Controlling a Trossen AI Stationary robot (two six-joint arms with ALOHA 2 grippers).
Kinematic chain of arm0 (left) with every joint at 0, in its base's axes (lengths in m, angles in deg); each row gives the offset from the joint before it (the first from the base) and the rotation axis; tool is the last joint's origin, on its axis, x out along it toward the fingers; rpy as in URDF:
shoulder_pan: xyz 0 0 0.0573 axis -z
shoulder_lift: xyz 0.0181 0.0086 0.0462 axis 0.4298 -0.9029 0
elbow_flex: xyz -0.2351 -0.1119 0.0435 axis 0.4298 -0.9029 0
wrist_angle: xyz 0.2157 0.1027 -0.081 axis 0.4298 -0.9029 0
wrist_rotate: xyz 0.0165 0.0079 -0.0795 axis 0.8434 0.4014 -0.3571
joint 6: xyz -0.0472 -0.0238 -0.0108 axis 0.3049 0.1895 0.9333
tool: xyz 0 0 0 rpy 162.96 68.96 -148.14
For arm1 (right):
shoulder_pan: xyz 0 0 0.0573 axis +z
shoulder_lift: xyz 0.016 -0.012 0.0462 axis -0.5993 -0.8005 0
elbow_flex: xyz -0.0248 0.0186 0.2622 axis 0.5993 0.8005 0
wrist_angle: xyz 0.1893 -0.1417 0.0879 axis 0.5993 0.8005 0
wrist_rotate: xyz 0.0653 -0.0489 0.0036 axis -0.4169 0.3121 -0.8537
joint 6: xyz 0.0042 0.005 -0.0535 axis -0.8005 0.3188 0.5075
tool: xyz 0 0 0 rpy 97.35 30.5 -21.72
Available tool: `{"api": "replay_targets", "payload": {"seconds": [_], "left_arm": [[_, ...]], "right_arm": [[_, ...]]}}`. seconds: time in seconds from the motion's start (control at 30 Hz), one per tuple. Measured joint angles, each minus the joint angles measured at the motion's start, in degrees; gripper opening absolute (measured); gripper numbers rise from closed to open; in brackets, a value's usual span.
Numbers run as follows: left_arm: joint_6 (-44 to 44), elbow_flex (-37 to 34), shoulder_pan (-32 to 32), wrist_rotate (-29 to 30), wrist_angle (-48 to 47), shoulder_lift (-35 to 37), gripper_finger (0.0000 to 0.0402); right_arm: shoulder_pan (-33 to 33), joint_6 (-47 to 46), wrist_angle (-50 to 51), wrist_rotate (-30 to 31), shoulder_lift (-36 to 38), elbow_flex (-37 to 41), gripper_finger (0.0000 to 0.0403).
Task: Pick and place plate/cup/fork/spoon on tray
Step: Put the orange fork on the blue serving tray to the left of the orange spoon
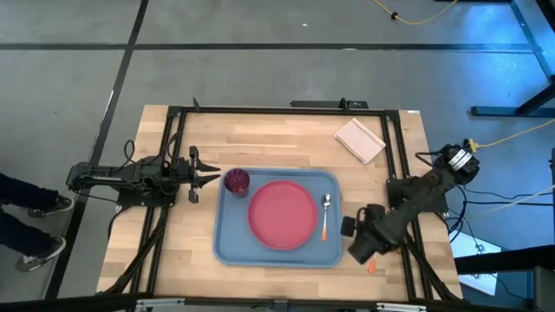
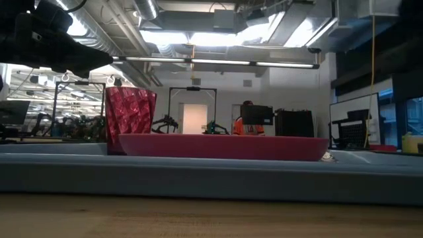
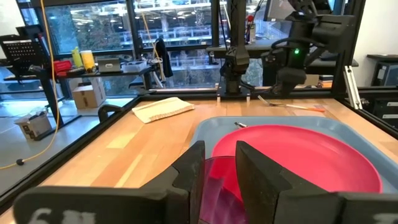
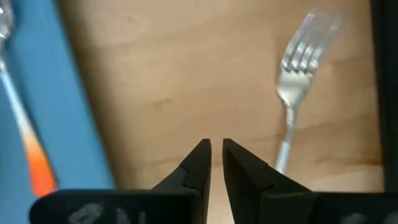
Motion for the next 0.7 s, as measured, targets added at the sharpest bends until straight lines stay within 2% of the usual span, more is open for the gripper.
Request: {"api": "replay_targets", "payload": {"seconds": [0.27,0.5,0.7], "left_arm": [[0.0,0.0,0.0,0.1,0.0,0.0,0.0082],[0.0,0.0,0.0,0.1,0.0,0.0,0.0082],[0.0,0.0,0.0,0.1,0.0,0.0,0.0082]], "right_arm": [[3.7,-3.5,0.3,-0.2,0.0,0.0,0.0047],[7.7,-13.6,-0.2,-3.2,0.0,-0.3,0.0047],[11.4,-17.6,-1.5,-4.3,0.0,-0.3,0.0047]]}}
